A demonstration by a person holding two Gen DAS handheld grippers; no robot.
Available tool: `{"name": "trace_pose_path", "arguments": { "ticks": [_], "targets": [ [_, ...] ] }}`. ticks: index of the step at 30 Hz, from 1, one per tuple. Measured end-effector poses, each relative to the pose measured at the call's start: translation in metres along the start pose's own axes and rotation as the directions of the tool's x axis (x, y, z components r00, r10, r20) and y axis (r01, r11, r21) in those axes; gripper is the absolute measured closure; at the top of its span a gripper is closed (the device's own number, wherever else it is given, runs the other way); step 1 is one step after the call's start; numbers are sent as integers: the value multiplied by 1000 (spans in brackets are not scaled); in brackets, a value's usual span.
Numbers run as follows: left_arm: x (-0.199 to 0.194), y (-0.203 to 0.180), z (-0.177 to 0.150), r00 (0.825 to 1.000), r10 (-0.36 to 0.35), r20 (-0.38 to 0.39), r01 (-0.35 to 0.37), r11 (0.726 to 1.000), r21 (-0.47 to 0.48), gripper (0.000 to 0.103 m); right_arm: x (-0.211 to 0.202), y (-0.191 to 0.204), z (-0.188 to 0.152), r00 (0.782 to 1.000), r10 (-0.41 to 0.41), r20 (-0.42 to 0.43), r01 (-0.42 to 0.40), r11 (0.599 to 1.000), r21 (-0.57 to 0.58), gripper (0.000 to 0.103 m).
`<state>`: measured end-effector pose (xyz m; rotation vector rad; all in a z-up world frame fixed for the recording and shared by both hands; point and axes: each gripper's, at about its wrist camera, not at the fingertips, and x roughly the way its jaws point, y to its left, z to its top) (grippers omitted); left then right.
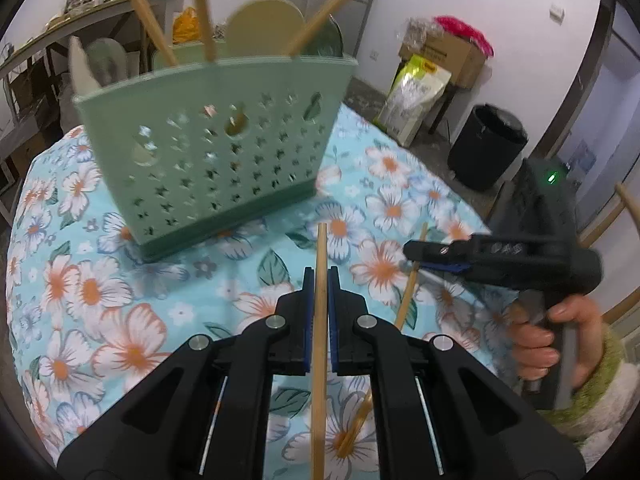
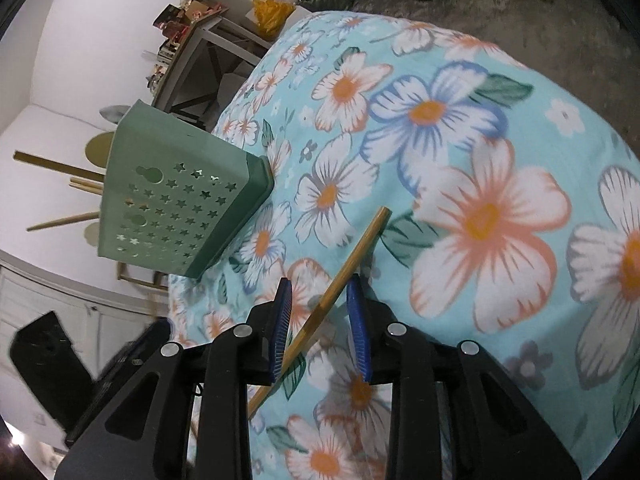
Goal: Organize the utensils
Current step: 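Lower the chopstick into the holder and open the left gripper while the right gripper carries its chopstick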
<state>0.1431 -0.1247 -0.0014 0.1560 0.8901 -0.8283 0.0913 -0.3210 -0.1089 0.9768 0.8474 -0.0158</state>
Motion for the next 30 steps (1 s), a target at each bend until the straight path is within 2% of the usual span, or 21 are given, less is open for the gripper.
{"name": "trace_pose_path", "arguments": {
  "ticks": [7,11,17,20,22,26,30],
  "targets": [
    [-30,16,-2,998,-17,66,20,998,-57,98,7,22,-4,988,-139,74,147,981,-126,82],
    [-44,24,-5,995,-15,97,23,996,-91,98,7,31,-7,980,-170,103,185,969,-161,83],
    [-74,36,-6,987,-2,163,24,991,-133,98,-12,50,-7,983,-107,146,137,968,-209,90],
    [-92,37,1,976,6,218,24,990,-136,98,-31,71,-6,981,-61,184,109,958,-266,93],
    [-107,38,8,966,10,259,27,990,-137,98,-45,88,-5,976,-31,218,100,945,-312,96],
    [-133,36,20,941,16,338,32,990,-136,98,-79,127,-12,949,34,313,109,897,-428,97],
    [-151,30,27,913,24,407,37,989,-141,98,-94,145,-26,938,79,336,105,863,-494,97]
  ]
}}
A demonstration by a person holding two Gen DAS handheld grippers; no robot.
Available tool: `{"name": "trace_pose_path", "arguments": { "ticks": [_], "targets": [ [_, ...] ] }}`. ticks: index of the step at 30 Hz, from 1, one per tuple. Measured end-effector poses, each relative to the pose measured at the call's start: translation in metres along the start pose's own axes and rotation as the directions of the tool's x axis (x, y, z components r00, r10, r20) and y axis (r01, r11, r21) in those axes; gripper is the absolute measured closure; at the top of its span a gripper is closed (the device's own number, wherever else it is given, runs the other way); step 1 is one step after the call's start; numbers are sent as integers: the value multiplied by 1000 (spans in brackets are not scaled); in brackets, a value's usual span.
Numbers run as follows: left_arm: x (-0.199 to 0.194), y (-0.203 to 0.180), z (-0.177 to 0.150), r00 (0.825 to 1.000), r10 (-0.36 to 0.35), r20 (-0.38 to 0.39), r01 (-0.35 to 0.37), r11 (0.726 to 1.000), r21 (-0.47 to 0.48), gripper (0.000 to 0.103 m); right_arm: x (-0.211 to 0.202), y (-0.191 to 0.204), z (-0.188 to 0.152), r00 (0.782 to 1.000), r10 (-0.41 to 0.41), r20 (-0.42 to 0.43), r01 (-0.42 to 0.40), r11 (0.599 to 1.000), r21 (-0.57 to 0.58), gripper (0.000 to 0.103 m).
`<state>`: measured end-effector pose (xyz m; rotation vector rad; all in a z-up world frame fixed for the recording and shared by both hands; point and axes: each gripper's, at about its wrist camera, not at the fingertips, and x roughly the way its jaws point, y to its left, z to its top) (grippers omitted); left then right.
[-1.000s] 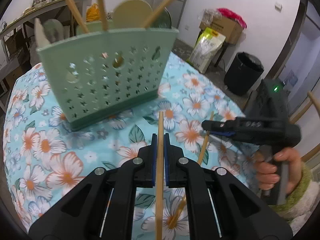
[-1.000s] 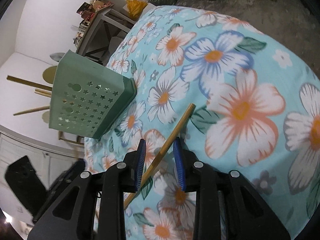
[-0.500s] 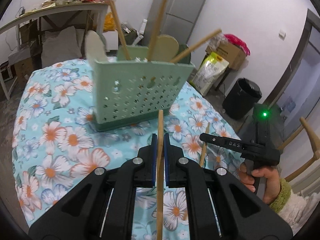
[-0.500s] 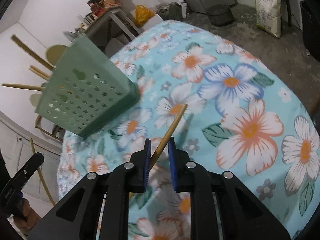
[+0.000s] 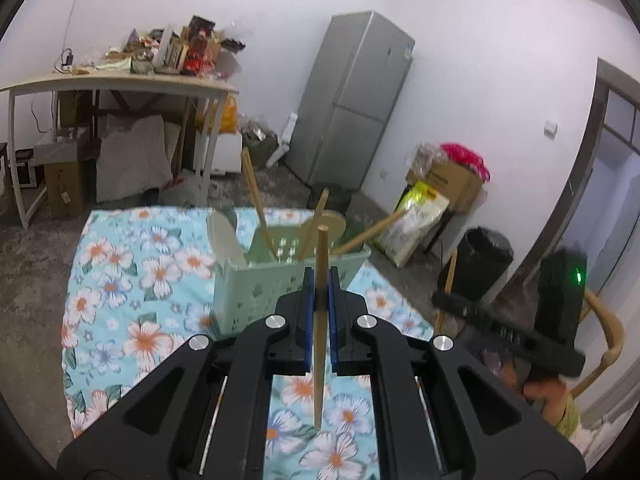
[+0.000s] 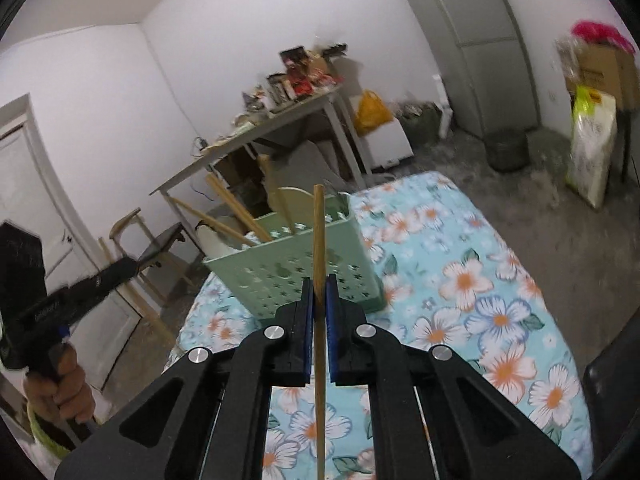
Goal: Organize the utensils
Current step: 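Lower the chopstick into the holder and open the left gripper while the right gripper carries its chopstick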
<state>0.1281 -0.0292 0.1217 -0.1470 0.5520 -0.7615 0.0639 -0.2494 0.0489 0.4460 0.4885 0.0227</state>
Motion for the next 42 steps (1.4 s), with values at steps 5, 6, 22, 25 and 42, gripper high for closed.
{"name": "trace_pose_path", "arguments": {
  "ticks": [5,6,22,25,42],
  "targets": [
    [-9,-8,20,995,1,96,1,1000,-21,98,-2,8,-5,1000,20,2,-20,1000,-15,97],
    [-11,-10,26,992,4,122,-1,1000,-21,98,-2,7,-5,1000,23,3,-23,1000,-14,97],
    [33,-38,101,920,137,368,-154,988,16,98,-22,-26,-10,999,29,22,-30,999,35,97],
    [51,-35,106,914,173,367,-186,983,0,98,-19,-33,-12,999,31,9,-31,999,44,97],
    [116,-7,88,948,224,226,-217,975,-55,92,-8,-58,-10,1000,24,-11,-23,996,92,97]
  ]
}}
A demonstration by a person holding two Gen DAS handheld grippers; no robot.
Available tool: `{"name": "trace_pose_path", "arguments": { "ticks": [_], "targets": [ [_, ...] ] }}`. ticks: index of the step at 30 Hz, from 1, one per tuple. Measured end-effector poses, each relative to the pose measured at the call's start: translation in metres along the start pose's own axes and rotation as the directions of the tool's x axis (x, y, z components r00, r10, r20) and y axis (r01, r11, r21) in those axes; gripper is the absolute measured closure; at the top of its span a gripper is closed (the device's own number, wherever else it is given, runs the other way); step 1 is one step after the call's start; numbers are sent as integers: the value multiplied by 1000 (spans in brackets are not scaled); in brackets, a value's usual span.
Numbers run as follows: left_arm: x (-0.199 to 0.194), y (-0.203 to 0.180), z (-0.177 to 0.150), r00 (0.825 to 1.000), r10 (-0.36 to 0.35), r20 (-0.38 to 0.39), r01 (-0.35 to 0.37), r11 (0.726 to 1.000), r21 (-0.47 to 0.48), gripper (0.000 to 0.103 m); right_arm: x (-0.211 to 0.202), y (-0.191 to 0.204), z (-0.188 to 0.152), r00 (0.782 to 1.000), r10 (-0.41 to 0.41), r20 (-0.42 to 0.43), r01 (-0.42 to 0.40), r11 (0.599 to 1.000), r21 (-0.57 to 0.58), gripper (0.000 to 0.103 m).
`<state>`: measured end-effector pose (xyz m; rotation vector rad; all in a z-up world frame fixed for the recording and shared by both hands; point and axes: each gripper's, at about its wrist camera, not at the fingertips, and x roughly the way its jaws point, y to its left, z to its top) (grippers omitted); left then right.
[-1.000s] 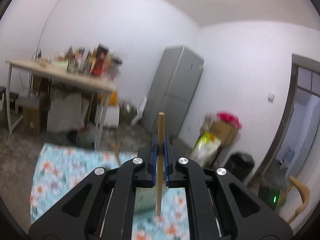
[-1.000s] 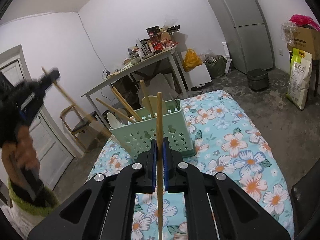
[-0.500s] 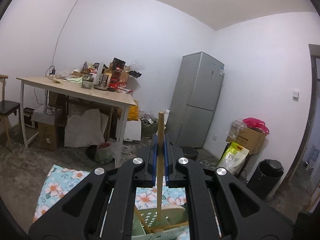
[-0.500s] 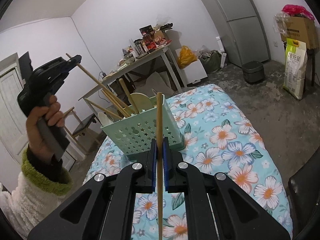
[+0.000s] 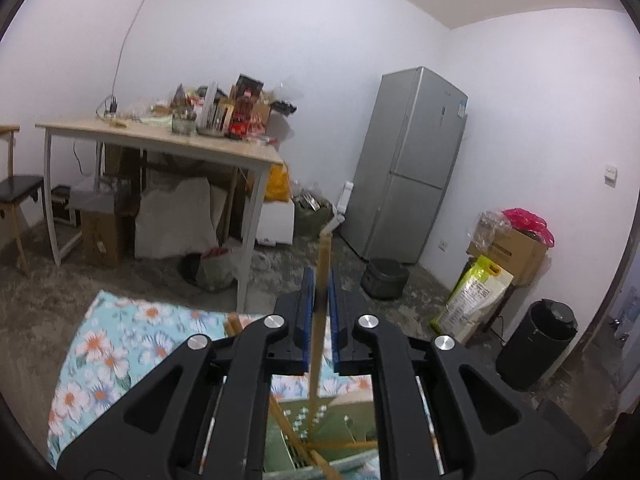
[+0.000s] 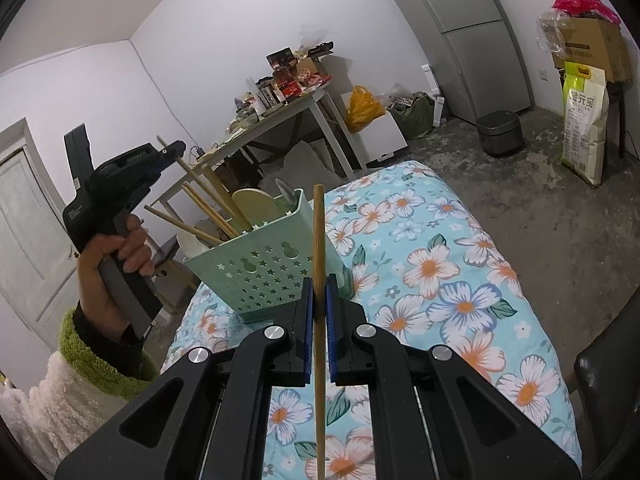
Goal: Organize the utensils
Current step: 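Lower the chopstick into the holder and open the left gripper while the right gripper carries its chopstick, then lower the right gripper's chopstick into the holder and open the right gripper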
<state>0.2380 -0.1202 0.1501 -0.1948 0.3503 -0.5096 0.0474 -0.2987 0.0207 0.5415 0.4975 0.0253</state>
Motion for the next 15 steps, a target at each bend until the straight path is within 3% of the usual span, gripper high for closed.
{"name": "trace_pose_path", "arguments": {
  "ticks": [4,15],
  "targets": [
    [-9,7,-3,1000,-12,-10,12,1000,-16,72,1,2,-1,1000,-4,-7,4,1000,-1,97],
    [-79,16,-11,999,-48,-7,48,999,6,39,-2,29,18,998,-7,54,12,996,-91,97]
  ]
}}
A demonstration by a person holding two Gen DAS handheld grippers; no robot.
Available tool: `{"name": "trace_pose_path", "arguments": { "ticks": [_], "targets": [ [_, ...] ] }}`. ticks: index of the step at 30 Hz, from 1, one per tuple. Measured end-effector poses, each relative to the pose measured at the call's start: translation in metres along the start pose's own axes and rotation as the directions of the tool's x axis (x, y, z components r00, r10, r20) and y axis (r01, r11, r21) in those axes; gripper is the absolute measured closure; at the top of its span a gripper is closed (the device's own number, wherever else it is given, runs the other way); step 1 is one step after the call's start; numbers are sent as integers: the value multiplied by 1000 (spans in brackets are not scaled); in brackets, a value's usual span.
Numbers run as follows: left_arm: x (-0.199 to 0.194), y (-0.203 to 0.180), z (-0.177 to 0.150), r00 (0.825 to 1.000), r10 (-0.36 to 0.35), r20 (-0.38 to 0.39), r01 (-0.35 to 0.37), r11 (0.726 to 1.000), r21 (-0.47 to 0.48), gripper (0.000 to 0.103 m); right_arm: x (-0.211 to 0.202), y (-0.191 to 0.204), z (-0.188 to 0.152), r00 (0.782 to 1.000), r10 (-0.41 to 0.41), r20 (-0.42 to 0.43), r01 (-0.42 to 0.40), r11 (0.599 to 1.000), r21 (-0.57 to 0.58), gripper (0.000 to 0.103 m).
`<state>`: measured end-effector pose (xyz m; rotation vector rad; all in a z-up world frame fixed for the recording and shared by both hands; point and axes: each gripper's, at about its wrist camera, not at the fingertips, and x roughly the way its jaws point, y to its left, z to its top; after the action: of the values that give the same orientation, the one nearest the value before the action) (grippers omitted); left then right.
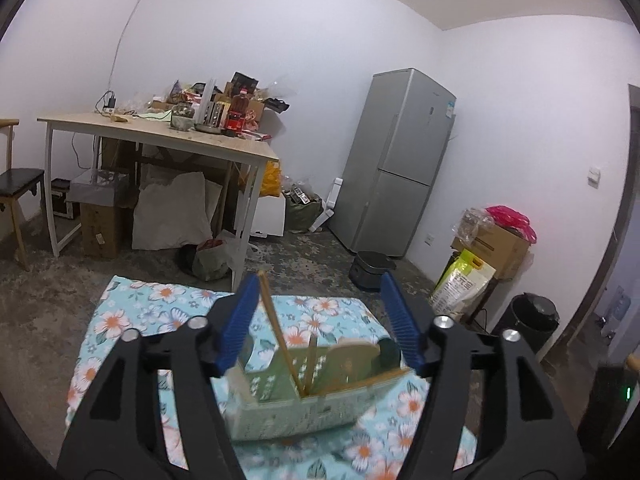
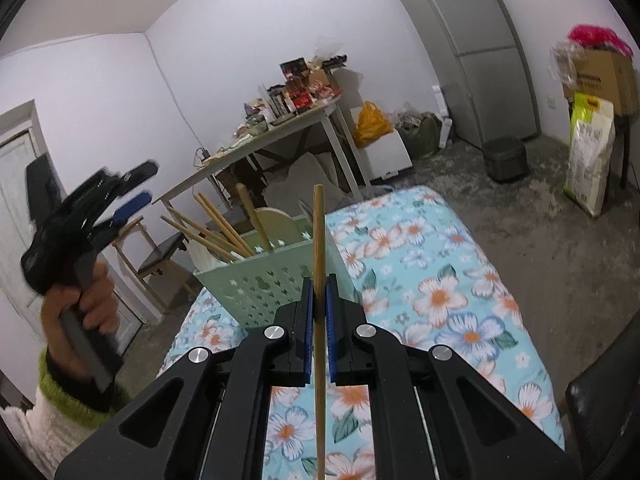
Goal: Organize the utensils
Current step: 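Lower the right gripper's chopstick into the holder and open the right gripper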
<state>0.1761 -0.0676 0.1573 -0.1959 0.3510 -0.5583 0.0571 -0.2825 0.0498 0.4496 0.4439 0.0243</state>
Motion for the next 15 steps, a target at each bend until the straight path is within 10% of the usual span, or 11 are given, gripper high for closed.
{"name": "trace_pose_path", "arguments": {
  "ticks": [15],
  "targets": [
    [-50,32,-117,973,5,-230,6,999,43,27,11,88,80,974,103,202,-43,959,-281,97]
  ]
}}
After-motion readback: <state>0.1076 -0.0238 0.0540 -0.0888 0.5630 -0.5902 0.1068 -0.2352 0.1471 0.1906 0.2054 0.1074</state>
